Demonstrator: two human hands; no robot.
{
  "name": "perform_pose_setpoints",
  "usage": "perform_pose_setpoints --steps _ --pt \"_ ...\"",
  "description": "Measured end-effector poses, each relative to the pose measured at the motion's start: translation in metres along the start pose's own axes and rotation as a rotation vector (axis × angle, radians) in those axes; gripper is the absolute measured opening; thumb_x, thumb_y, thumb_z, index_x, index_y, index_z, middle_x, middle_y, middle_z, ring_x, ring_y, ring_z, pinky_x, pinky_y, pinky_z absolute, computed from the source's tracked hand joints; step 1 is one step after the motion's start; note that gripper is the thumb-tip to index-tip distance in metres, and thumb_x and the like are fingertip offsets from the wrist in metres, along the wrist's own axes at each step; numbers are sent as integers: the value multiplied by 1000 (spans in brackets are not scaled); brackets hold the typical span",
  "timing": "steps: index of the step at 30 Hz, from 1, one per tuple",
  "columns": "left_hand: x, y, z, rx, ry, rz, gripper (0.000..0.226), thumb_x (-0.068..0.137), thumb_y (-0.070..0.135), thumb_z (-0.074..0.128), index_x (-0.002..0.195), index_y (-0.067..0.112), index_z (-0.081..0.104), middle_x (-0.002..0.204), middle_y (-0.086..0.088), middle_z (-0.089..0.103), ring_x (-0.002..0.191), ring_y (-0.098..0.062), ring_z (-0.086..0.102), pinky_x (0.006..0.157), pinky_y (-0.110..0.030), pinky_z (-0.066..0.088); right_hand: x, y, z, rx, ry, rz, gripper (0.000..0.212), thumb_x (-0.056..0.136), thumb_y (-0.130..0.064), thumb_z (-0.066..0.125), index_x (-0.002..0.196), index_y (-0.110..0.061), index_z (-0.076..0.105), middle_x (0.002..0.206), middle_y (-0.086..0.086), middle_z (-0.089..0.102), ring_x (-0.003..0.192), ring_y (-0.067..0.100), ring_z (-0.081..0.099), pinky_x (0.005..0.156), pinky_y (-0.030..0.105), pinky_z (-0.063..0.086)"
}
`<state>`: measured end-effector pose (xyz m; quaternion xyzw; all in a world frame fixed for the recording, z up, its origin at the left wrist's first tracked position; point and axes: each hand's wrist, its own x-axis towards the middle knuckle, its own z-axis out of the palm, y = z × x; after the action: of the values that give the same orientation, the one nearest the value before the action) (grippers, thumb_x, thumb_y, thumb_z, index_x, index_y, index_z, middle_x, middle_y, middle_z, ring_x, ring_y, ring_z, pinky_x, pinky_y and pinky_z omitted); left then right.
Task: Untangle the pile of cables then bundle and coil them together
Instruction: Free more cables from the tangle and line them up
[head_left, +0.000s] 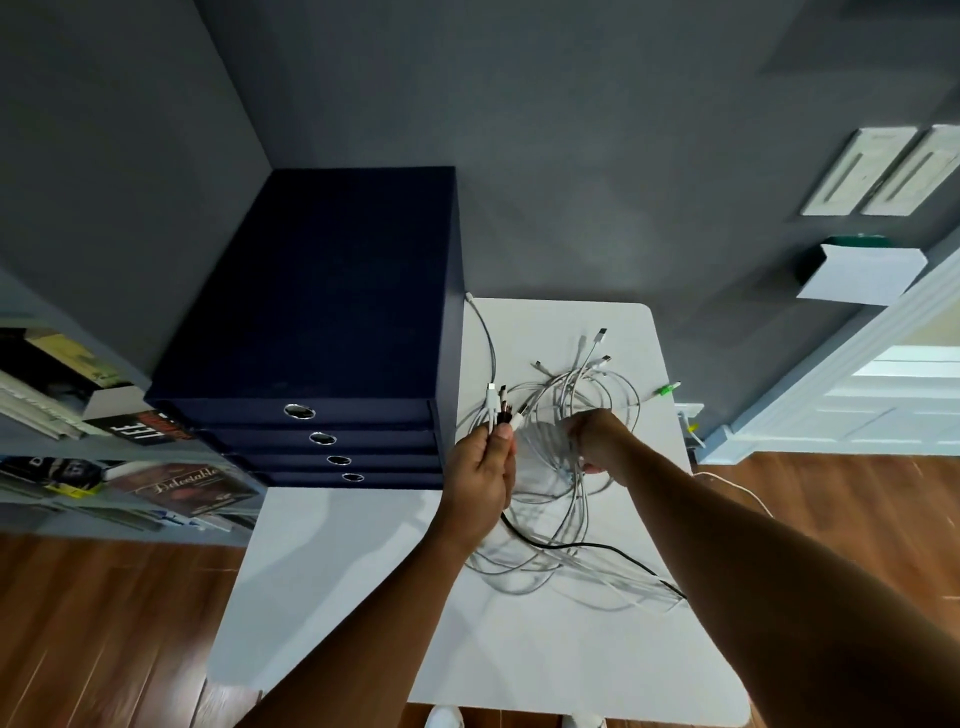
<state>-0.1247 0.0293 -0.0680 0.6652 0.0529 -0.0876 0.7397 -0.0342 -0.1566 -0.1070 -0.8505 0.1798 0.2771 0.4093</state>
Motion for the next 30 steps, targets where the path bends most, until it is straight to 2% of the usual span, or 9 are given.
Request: perform_pose_setpoints --steps 2,3,6,8,12,21,24,28,30 --pt "0 -2 -1 -4 6 -13 33 107 26 42 76 16 44 57 7 32 46 -6 26 44 -19 21 3 2 6 27 67 -15 20 91 -2 52 91 -19 63 90 7 60 83 23 59 78 35 56" --pt "0 -2 -1 -7 15 -23 32 107 27 43 77 16 45 57 8 33 46 -6 27 44 -19 22 4 1 7 43 141 -33 20 88 -1 53 79 -15 64 81 8 59 76 23 57 69 33 53" --pt "1 -1 0 -11 33 -28 33 107 27 43 75 17 45 58 7 33 46 -7 27 43 -20 22 -1 -2 4 182 387 -84 24 78 -5 57 55 -4 51 57 10 44 56 21 42 51 26 32" --pt "3 4 5 -23 47 -30 34 107 26 42 74 17 43 58 6 32 46 -7 25 42 -19 22 -9 -7 -1 391 410 -151 8 75 -2 61 68 -5 62 61 7 54 59 19 48 56 28 38" --pt "11 13 17 -62 60 -70 30 107 20 42 78 15 47 57 7 37 49 -7 30 42 -18 25 -35 -22 -15 857 246 -207 32 84 15 55 105 -8 60 74 6 61 61 18 56 57 27 47" --pt "31 34 43 -116 111 -21 22 102 35 54 89 18 54 55 15 44 46 -3 37 45 -21 33 -100 -21 -16 694 1 -443 29 85 11 58 103 -7 73 76 5 56 65 14 53 56 25 46" --pt "36 33 47 -43 128 10 26 100 42 56 82 22 51 56 14 47 48 -6 42 47 -24 35 -112 -8 -10 593 -6 -489 34 86 12 57 102 -13 75 76 6 56 68 19 50 58 28 46" --pt "37 30 46 55 141 33 26 97 45 57 83 23 58 58 12 51 58 -13 47 65 -37 44 -117 14 -9 447 5 -494 41 82 11 59 98 -21 79 70 8 62 62 20 51 61 29 49" --pt "33 33 47 79 143 43 26 100 41 55 82 21 56 61 9 47 54 -14 44 59 -35 43 -116 25 -10 398 0 -473 39 80 9 62 95 -23 80 70 3 66 63 18 53 63 29 48"
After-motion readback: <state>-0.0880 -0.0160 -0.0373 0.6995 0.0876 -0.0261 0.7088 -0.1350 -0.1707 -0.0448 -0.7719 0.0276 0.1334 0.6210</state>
